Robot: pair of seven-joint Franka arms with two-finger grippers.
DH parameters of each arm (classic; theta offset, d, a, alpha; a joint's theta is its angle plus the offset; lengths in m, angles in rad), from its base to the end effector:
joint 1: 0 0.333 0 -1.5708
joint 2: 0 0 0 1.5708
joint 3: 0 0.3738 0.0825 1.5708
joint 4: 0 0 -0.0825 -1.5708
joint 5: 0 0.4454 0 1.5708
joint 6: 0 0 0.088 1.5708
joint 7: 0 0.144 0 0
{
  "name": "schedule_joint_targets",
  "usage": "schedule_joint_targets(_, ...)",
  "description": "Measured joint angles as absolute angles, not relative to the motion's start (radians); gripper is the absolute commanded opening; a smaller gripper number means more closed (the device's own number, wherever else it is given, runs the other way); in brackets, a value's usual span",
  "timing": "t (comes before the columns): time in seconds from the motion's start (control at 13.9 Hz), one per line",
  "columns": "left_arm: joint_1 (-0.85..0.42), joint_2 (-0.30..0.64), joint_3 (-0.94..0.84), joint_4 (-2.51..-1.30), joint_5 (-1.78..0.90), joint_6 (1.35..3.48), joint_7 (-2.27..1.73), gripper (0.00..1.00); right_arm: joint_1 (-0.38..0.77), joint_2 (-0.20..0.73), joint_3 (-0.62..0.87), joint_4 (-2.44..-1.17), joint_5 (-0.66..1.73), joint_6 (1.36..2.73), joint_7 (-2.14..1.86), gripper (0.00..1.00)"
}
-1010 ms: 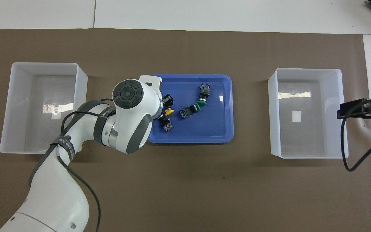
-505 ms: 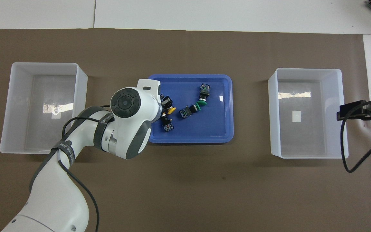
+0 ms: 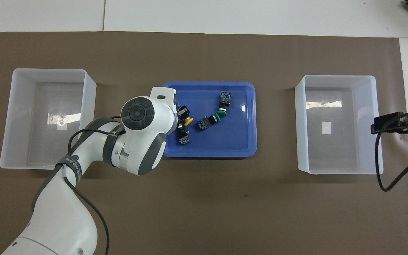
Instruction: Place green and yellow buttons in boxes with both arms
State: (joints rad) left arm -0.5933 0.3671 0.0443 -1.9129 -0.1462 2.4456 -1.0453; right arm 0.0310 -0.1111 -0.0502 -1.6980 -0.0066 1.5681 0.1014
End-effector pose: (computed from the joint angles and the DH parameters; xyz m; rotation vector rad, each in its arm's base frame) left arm 0.6060 -0.3768 0.2977 2.8300 0.8700 0.0799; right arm 0.5724 -0.0135 0.6432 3.1340 -0.1886 -0.0296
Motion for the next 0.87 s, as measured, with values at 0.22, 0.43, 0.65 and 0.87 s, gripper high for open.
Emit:
schedule_joint_targets(0.22, -0.593, 0.366, 0.044, -1.916, -0.146, 2.450, -1.045, 0.00, 0.031, -0.112, -0.050, -1.698, -0.007, 1.568, 0.101, 1.00)
schedule_joint_targets(0.43, -0.593, 0.366, 0.044, -1.916, -0.146, 2.450, -1.045, 0.00, 0.031, -0.112, -0.050, -1.699, -0.007, 1.568, 0.101, 1.00)
schedule_joint_targets(0.65, -0.594, 0.366, 0.044, -1.908, -0.146, 2.445, -1.045, 0.00, 0.031, -0.112, -0.050, -1.699, -0.007, 1.568, 0.101, 1.00)
schedule_joint_targets(0.87, -0.592, 0.366, 0.049, -1.847, -0.147, 2.380, -1.045, 0.00, 0.031, -0.112, -0.050, -1.699, -0.007, 1.568, 0.101, 1.00)
